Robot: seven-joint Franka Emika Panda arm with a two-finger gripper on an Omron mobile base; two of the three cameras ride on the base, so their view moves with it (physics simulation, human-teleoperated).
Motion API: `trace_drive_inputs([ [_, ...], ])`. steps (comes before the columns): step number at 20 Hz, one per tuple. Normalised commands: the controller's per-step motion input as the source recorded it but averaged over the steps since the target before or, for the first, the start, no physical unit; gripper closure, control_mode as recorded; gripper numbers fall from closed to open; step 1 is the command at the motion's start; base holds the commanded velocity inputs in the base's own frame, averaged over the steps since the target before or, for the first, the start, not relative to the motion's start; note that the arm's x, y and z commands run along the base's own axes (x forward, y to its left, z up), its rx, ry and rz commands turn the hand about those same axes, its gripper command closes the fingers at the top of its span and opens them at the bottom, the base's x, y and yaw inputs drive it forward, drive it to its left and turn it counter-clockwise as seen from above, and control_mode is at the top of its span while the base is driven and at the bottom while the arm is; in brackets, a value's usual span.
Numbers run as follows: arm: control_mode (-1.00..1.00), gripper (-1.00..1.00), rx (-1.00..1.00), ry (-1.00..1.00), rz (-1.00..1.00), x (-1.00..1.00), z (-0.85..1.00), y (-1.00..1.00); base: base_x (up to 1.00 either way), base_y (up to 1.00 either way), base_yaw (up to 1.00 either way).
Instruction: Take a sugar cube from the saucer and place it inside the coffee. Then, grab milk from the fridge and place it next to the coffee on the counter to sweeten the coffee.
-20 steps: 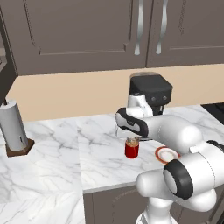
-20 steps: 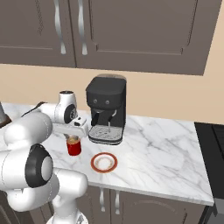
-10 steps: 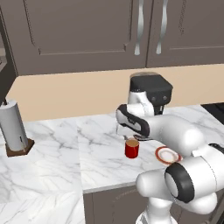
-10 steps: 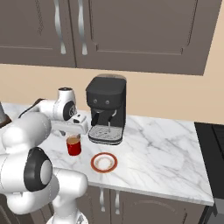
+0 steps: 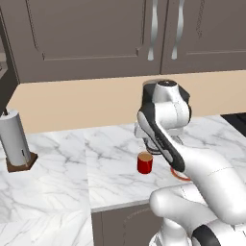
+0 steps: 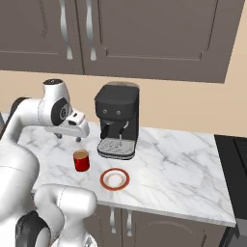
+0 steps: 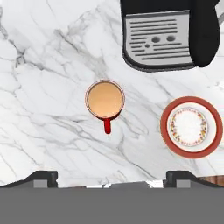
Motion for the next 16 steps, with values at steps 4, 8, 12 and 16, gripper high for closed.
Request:
trace_drive_inputs([
  [4, -1.0, -1.0, 0.0, -0.35, 0.0, -0.98, 0.12, -0.33, 0.0, 0.0, 0.0],
  [8, -1.0, -1.0, 0.0, -0.2, 0.0, -0.63, 0.0, -0.16, 0.0, 0.0, 0.0],
  [12, -1.0, -1.0, 0.0, -0.02, 0.0, -0.06, 0.0, 0.0, 0.0, 0.0, 0.0],
  [16, -1.0, -1.0, -0.01, 0.0, 0.0, 0.0, 0.0, 0.02, 0.0, 0.0, 0.0],
])
